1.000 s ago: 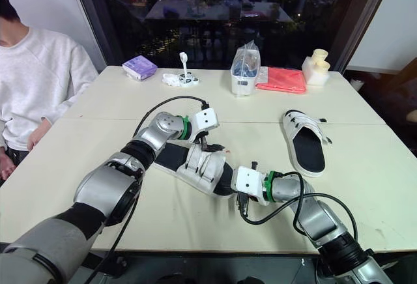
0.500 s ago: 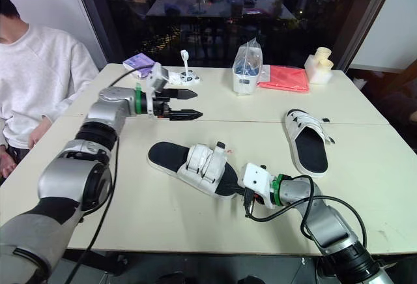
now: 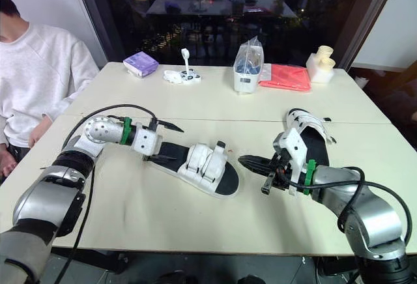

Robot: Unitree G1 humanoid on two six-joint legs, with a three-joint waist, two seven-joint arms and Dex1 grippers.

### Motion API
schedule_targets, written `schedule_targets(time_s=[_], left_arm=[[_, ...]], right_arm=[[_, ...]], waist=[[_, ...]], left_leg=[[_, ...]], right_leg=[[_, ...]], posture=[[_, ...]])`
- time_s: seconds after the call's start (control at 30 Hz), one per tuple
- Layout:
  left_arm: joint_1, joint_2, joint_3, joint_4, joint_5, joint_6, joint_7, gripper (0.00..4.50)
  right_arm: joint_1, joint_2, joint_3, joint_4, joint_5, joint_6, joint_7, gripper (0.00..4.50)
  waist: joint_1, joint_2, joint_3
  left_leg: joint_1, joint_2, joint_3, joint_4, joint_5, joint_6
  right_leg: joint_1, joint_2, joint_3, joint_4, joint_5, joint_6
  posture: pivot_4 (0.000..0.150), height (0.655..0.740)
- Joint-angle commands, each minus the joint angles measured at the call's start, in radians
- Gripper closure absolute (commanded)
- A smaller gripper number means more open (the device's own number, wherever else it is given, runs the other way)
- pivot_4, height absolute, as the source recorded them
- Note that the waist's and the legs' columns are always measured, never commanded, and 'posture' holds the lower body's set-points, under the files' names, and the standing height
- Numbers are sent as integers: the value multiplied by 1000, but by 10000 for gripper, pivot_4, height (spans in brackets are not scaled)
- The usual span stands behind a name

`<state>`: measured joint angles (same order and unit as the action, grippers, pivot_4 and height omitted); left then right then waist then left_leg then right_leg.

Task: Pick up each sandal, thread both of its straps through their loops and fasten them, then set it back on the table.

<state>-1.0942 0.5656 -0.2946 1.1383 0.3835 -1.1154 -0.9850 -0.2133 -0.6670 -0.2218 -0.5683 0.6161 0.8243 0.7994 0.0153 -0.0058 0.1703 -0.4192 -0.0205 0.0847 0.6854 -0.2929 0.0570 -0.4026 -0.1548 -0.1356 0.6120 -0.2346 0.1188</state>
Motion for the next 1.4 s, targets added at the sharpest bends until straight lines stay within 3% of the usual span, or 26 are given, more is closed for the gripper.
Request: schedule_targets(time_s=[0.03, 0.2, 0.43, 0.53, 0.7, 0.87, 0.9, 0.97, 1.13, 1.2, 1.27, 1.33, 1.4], left_arm=[[-56, 26, -87, 17, 243, -108, 384, 465], [-107, 39, -311, 4, 628, -121, 984, 465], [-215, -24, -650, 46, 994, -49, 1713, 465], [-256, -58, -775, 64, 1098, -18, 1964, 465], [-302, -116, -931, 105, 1199, 19, 2231, 465], [-315, -164, -1005, 152, 1224, 56, 2322, 465], [-317, -173, -1011, 159, 1221, 58, 2327, 2739], [-319, -185, -1020, 168, 1214, 58, 2333, 8887], [-318, -193, -1011, 183, 1177, 55, 2321, 34181], [-315, -194, -963, 199, 1120, 40, 2257, 44593], [-309, -194, -902, 219, 1045, 33, 2162, 44855], [-295, -194, -773, 254, 900, 38, 1970, 44855], [-273, -206, -588, 286, 698, 93, 1682, 44855]], right_arm=[[-8, 3, -80, -56, 94, 31, -51, 45000], [11, -25, -93, -71, 102, 25, -91, 45000], [32, -56, -103, -76, 112, 16, -114, 45000], [44, -71, -108, -77, 111, 12, -122, 45000], [63, -87, -115, -82, 118, 3, -129, 45000], [69, -96, -111, -82, 121, -6, -137, 45000], [71, -97, -109, -82, 119, -9, -139, 45000], [74, -99, -104, -82, 116, -13, -143, 45000], [80, -104, -95, -82, 114, -22, -147, 45000], [81, -102, -87, -79, 109, -26, -149, 45000], [81, -101, -80, -78, 104, -30, -151, 45000], [80, -99, -71, -76, 99, -35, -152, 45000], [77, -98, -61, -69, 93, -43, -152, 45000]], waist=[[0, 0, 0], [2, -1, 0], [33, -2, -1], [36, -2, 0], [29, -4, 1], [26, -5, 2], [25, -6, 2], [26, -6, 2], [26, -6, 2], [28, -6, 2], [26, -6, 2], [25, -6, 2], [24, -6, 2]], left_leg=[[-2, 0, 0, 0, 0, 0], [-5, 0, 1, 0, 0, 1], [-6, -1, 0, 2, -1, 5], [-7, -1, 1, 4, -2, 6], [-9, 0, 1, 6, -2, 7], [-9, 0, 1, 8, -2, 7], [-9, 0, 1, 8, -2, 7], [-9, 0, 1, 9, -2, 7], [-11, 0, 0, 12, -3, 8], [-11, 0, 0, 13, -3, 8], [-11, 0, 0, 14, -3, 8], [-11, 0, 0, 14, -3, 8], [-11, 0, 0, 14, -3, 8]], right_leg=[[-2, 0, 0, 0, 0, 0], [-3, 3, -1, 2, 0, 1], [-3, 2, 0, 2, 0, 2], [-3, 2, 0, 2, 0, 2], [-3, 2, 0, 2, 0, 4], [-3, 2, 0, 2, -1, 4], [-3, 2, 0, 2, -1, 4], [-3, 1, 0, 2, -1, 4], [-4, 0, 0, 2, -1, 4], [-4, 0, 0, 2, -1, 4], [-4, 0, 0, 3, -1, 4], [-4, -1, 0, 3, 0, 4], [-5, -1, 0, 3, 0, 4]], posture=[[1500, 7400], [1500, 7400], [1500, 7400], [1500, 7400], [1500, 7400], [1500, 7400], [1500, 7400], [1500, 7400], [1500, 7400], [1500, 7400], [1500, 7400], [1500, 7400], [1500, 7400]])
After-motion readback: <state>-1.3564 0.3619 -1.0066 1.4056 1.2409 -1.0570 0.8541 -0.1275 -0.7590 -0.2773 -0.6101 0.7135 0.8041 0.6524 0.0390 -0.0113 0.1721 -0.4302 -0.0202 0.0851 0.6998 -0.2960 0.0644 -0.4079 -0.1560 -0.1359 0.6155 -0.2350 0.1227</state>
